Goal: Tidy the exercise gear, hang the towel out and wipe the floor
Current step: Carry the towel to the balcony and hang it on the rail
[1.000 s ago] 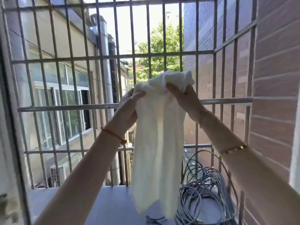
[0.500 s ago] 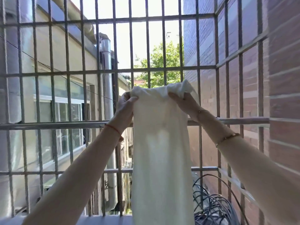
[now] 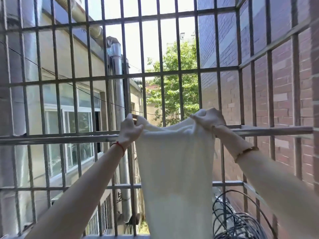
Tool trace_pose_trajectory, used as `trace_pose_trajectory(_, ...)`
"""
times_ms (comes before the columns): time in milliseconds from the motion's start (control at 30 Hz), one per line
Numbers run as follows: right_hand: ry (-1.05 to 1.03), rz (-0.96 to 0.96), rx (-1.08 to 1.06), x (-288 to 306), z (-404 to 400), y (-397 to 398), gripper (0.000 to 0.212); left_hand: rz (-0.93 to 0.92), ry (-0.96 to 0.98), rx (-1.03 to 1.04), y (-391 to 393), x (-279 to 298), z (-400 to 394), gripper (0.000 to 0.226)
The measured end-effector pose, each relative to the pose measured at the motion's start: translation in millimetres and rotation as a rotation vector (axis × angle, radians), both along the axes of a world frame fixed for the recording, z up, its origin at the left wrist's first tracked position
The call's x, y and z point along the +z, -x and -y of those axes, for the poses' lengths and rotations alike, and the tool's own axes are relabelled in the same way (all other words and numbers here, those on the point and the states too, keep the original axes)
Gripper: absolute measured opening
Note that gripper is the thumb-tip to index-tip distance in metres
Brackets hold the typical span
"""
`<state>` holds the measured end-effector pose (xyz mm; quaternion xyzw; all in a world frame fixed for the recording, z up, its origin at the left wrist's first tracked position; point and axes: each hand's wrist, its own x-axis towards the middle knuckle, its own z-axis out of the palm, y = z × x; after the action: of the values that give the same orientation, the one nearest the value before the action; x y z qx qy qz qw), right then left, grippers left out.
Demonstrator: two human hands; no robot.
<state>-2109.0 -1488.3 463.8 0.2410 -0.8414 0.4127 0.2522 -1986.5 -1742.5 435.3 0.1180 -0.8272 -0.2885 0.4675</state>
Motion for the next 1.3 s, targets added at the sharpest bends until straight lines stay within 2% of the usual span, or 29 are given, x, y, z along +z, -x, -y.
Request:
trace_pose_trajectory(200, 0.175, 0.016, -0.124, 1.9, -0.3, -5.5, 0.05, -0.112, 0.049, 0.154, -14.6, -0.9, 1.5, 0.036)
trace_pose_trajectory(333, 0.234, -0.002, -0.112, 3.4, -10.8, -8.6, 0.049, -0.168, -0.069, 0.161, -28.5, 1.6, 3.6, 0.028)
trace_pose_trajectory(433, 0.32, 0.077, -0.012, 2.9, -16.5, -7.6, 0.048, -0.18, -0.156, 0.11, -33.7, -0.4, 4.1, 0.025)
trace_pose_trajectory(567, 0.506, 0.286, 0.207, 1.8, -24.7, -14.6, 0.064, -0.176, -0.319, -0.008, -34.0, -6.2, 10.4, 0.032)
trace_pose_trajectory(700, 0.63, 0.457, 0.373, -0.1, -36.8, -16.9, 0.067, -0.241, -0.458, -0.085, -38.9, -7.4, 12.9, 0.036)
trace_pose_trajectory(767, 0.669, 0.502, 0.437, -1.0, -41.9, -18.1, 0.066, -0.265, -0.469, -0.103, -40.4, -8.0, 10.6, 0.039)
trace_pose_trajectory(900, 0.612, 0.426, 0.393, 0.1, -48.9, -20.2, 0.044, -0.294, -0.418, -0.058, -39.1, -7.3, 7.5, 0.038)
trace_pose_trajectory(1067, 0.259, 0.086, 0.0, -1.8, -52.6, -19.5, 0.03, -0.266, -0.34, 0.005, -34.9, -6.8, 4.1, 0.036)
trace_pose_trajectory(1133, 0.224, 0.073, -0.056, -2.6, -54.0, -16.8, 0.03, -0.27, -0.306, 0.051, -33.8, -4.9, 3.5, 0.035)
trace_pose_trajectory(1300, 0.33, 0.172, -0.033, 0.4, -54.6, -14.9, 0.048, -0.209, -0.251, 0.134, -28.4, 0.1, 6.1, 0.033)
